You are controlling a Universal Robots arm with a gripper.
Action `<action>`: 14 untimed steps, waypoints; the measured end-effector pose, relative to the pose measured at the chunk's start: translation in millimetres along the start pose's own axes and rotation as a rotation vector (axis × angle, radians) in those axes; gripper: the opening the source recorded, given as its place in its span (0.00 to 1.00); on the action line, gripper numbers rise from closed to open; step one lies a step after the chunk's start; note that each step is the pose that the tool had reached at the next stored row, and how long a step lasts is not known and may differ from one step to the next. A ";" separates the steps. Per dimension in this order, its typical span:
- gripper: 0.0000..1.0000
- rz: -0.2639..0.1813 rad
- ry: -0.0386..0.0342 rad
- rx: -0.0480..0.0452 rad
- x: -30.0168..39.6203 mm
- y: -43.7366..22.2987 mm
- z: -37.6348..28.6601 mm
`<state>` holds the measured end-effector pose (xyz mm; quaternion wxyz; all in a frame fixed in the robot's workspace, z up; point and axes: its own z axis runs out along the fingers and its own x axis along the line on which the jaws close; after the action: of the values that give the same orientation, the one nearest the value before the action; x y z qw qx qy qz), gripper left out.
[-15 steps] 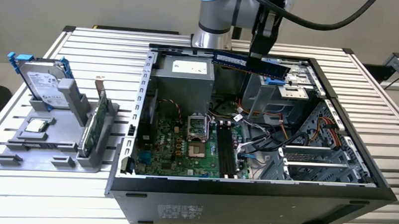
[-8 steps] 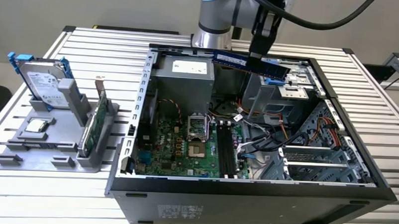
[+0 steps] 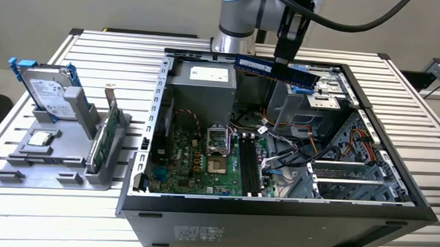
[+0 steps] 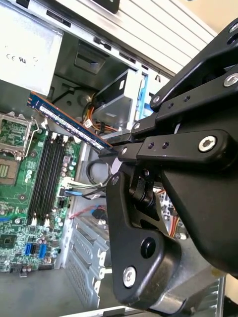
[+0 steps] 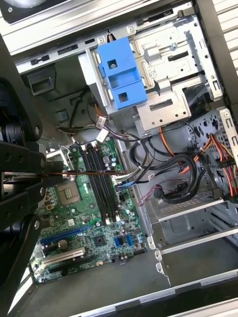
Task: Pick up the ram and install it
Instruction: 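Insert the ram into the slot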
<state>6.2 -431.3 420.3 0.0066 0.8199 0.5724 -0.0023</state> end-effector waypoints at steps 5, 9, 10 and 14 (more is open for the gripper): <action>0.00 0.017 -0.0001 0.0002 0.0 0.0 0.0; 0.00 0.029 -0.0002 0.0003 0.0 0.0 0.0; 0.00 0.032 -0.0003 0.0004 0.0 0.0 0.0; 0.00 0.043 -0.0004 0.0005 0.0 0.0 0.0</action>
<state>6.2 -431.3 420.4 0.0066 0.8321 0.5546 -0.0024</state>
